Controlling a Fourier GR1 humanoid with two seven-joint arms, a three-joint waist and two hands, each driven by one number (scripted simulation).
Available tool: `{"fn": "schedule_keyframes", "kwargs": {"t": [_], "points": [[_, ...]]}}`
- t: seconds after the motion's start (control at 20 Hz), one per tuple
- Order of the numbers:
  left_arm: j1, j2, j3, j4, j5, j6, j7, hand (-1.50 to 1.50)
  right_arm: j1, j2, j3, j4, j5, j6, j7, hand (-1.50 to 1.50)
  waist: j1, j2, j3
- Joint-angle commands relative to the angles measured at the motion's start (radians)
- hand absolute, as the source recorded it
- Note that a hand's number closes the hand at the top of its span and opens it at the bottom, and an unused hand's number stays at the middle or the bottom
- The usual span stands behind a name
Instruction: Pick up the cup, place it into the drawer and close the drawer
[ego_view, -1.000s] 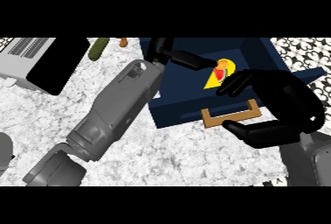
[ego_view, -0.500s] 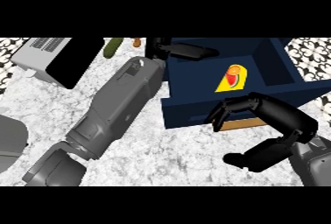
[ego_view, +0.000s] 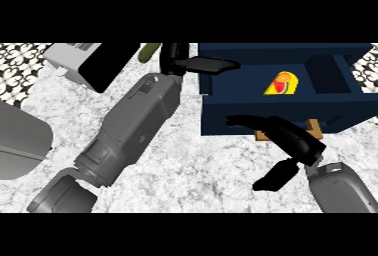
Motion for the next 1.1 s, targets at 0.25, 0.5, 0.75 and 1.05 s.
{"fn": "schedule_keyframes", "kwargs": {"t": [0.25, 0.5, 0.75, 1.05], "points": [[0.127, 0.040, 0.013, -0.109, 0.011, -0.057, -0.015, -1.50, -0.189, 0.074, 0.055, 0.556, 0.227, -0.126, -0.165, 1.50, 0.090, -0.005, 0.001], [0.205, 0.119, 0.015, -0.179, 0.016, -0.123, 0.012, -1.50, -0.299, 0.087, -0.024, 0.825, 0.237, -0.232, -0.350, 1.50, 0.112, 0.001, 0.002], [0.304, 0.128, -0.005, -0.239, 0.011, -0.150, 0.002, -1.50, -0.446, 0.045, -0.145, 0.967, 0.191, -0.271, -0.437, 1.50, 0.136, 0.004, 0.003], [0.268, 0.149, -0.004, -0.291, 0.019, -0.159, 0.054, -1.50, -0.590, -0.028, -0.248, 1.094, 0.156, -0.307, -0.459, 1.50, 0.172, 0.020, 0.005]]}}
